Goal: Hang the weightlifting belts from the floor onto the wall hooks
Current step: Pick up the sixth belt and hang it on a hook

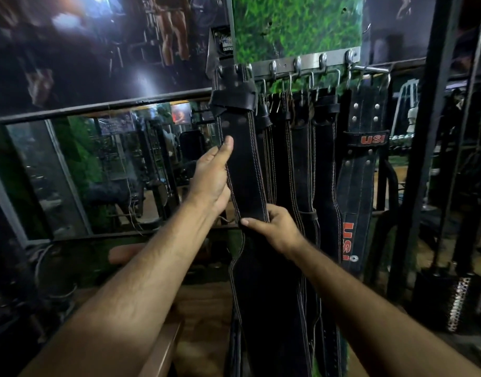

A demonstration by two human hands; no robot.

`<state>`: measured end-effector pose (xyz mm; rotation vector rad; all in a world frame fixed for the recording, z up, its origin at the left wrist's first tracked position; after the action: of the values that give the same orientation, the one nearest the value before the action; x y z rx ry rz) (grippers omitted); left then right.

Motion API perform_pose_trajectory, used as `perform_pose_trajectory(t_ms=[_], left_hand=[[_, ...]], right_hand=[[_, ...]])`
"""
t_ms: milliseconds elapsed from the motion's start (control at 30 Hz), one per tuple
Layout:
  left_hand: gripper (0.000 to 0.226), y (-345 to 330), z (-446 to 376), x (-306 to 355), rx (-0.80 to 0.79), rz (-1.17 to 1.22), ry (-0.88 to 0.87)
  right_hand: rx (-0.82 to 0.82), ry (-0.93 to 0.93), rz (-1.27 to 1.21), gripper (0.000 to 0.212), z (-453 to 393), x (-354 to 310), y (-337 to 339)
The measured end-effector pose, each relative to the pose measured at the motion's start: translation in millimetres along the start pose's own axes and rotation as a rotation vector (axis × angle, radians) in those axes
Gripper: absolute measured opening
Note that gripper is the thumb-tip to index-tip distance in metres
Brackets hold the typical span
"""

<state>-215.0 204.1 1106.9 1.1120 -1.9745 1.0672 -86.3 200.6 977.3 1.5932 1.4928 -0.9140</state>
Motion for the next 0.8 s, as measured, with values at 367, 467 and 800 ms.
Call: perform_pose_trajectory(t_ms=[367, 467, 800], left_hand=[[0.026, 2, 14, -9, 0.162, -0.002, 0.049], [0.031, -3, 12, -2, 0.148, -0.029, 0.051], [0.073, 21, 32, -20, 0.306, -0.075, -0.016]], right_hand=[[-0.28, -0.049, 0.11, 0.03, 1, -42, -18], [-0.192, 0.01, 0.061, 0.022, 3, -36, -22], [-0.535, -0.405, 0.482, 0.037, 68, 77, 1]])
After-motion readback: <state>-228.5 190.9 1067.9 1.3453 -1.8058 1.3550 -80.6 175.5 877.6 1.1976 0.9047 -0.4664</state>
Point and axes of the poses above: each hand's wrist, its own z-axis away from the middle knuckle, its own y-axis out of the back of the hand, x = y × z, the point moved 7 cm from there along -z, towards the middle knuckle, and after that the axes turned 2 degrees about x, right-handed, at the moved point
